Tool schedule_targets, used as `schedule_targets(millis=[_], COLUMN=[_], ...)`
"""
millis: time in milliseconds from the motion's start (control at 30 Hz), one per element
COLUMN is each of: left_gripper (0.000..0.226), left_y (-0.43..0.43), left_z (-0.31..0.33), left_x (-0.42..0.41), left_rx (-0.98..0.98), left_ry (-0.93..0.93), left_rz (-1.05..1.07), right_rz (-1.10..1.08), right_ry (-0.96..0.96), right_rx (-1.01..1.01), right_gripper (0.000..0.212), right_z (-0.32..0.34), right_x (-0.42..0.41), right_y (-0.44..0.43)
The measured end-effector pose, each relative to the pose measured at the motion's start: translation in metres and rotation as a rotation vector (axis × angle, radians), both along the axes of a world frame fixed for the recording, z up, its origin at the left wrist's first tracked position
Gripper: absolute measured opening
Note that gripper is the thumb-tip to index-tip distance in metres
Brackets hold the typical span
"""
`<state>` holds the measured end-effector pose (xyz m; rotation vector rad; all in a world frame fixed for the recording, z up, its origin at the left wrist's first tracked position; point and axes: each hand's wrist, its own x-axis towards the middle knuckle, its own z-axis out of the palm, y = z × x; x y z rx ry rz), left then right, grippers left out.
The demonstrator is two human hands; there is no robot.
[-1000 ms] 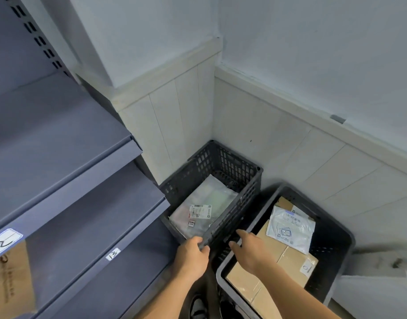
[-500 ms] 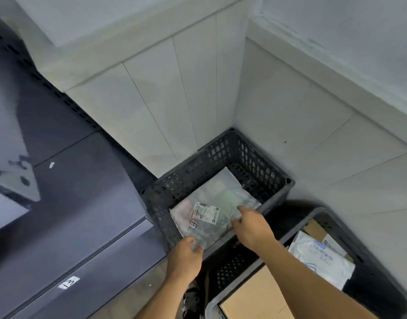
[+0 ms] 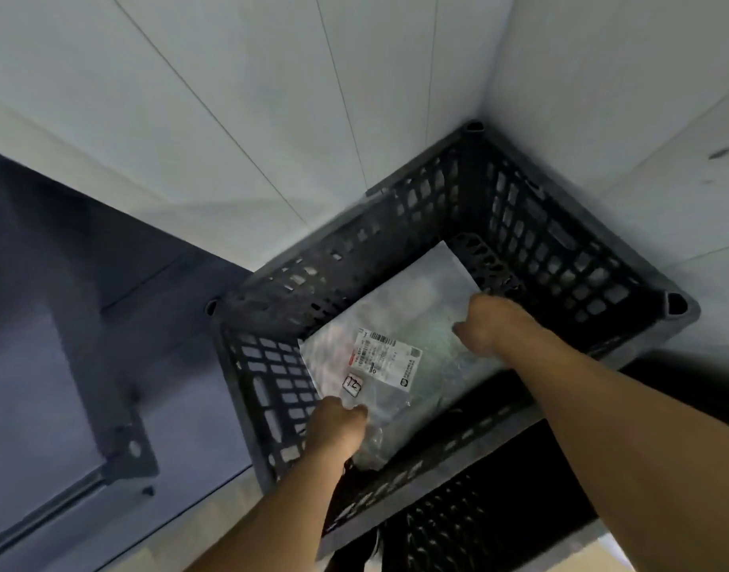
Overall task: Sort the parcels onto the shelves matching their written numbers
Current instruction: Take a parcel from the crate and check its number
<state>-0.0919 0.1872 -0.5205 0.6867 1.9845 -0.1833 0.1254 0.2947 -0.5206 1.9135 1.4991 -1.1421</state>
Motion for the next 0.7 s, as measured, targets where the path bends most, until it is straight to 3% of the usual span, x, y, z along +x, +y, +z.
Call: schedule_targets(millis=[100,300,500,600,700], left_gripper=[0.022,0.054,0.045,0.039,0.033], left_y=[0.003,0.002,-0.012,-0.016,-0.012], left_z=[-0.032,-0.07,-0.098,-0.105,-0.101], left_x=[-0.007,-0.014,-0.012,-0.011,-0.007], left_rx=[-0.048,-0.164,-0.177,-0.141,-0.108], left_ry=[0.033,-0.001,-0.079,-0.07,-0.058], left_rz=[0.06,0.172,0.365,0.432,0.48], right_rz=[0.022,-0.013,-0.05,-0.082,-0.095], right_ry=[-0.051,-0.042,-0.014,-0.044,-0.038], right_rx=[-0.117,-0.192,-0.225,-0.185,-0.161], right_gripper=[0.047,0.062,0.073,0.098,0.081], right_z=[-0.034,-0.083,-0.102,-0.111,-0.108], right_x=[0.001,0.003,0.003,0.008,0.006], right_y=[0.013,0.026,0.021,0.018,0.022])
